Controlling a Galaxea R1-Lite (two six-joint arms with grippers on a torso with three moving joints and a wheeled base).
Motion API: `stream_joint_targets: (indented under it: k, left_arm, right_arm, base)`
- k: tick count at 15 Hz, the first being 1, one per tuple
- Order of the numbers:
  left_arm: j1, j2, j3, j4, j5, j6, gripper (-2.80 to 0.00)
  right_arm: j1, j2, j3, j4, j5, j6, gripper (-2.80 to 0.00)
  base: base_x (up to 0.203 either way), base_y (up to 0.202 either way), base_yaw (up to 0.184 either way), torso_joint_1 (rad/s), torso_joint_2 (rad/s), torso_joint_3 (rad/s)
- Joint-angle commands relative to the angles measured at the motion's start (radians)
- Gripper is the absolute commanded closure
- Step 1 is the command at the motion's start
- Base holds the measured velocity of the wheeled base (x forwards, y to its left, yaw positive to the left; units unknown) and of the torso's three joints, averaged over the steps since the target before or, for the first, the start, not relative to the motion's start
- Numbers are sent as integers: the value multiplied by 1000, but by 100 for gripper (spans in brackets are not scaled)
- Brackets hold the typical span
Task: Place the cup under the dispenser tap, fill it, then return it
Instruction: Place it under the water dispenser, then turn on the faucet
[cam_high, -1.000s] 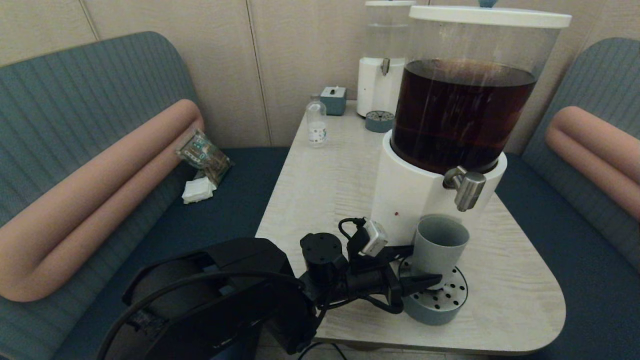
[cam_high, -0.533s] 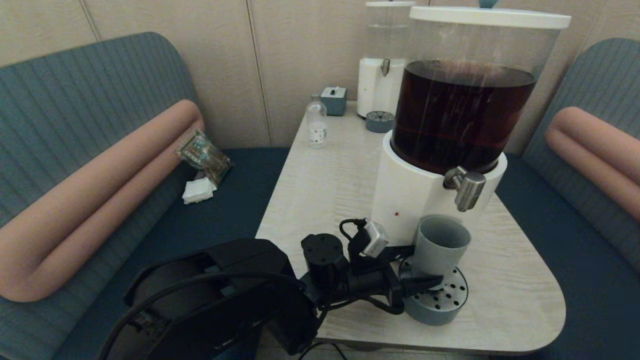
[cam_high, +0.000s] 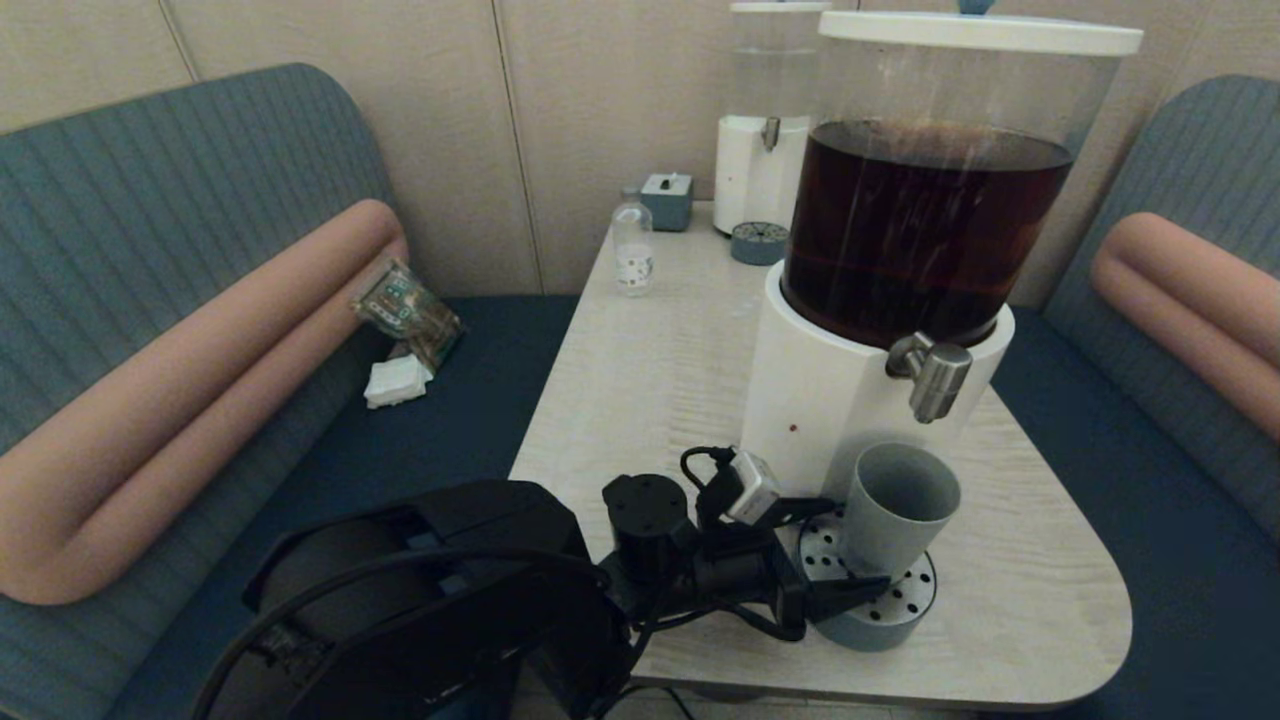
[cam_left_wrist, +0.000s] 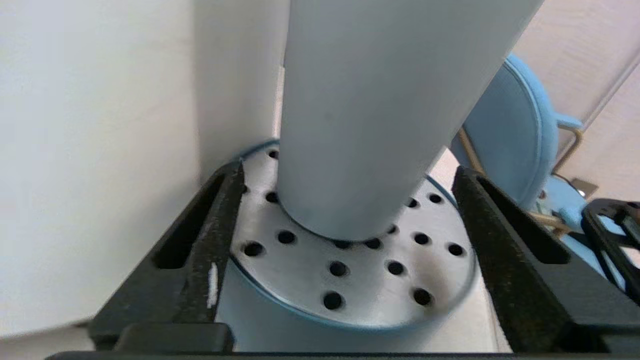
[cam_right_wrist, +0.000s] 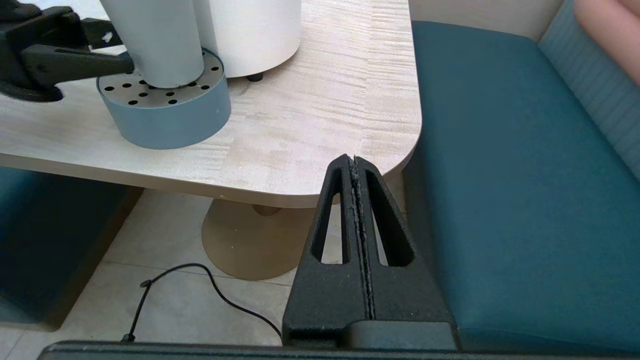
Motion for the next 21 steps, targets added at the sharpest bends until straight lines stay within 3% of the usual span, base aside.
stream_joint_targets:
  k: [1,11,15,16,19,21]
  left_arm:
    - [1,-35,33,-11,-4,-2,-280]
    - [33,-244,283,-11,-2,-1,-280]
    - [34,-419,484,-11,13,-2,-280]
    - [34,-476,531,-11,21,-2,0]
    - [34,-644,628,-11,85,-26,0]
    - [34,-755,673,-11,171,-48,0]
  right_arm:
    - [1,-2,2,-1,0,0,0]
    - [1,-2,0,-1,0,0,0]
    - [1,-2,0,-1,0,0,0]
    - [1,-2,0,1,0,0,0]
    - [1,-2,0,-1,0,0,0]
    - [1,-2,0,0,0,0,0]
  base:
    - [0,0,0,0,0,0]
    - [0,0,0,0,0,0]
    - [0,0,0,0,0,0]
    - [0,0,0,0,0,0]
    - [0,0,0,0,0,0]
    - [0,0,0,0,0,0]
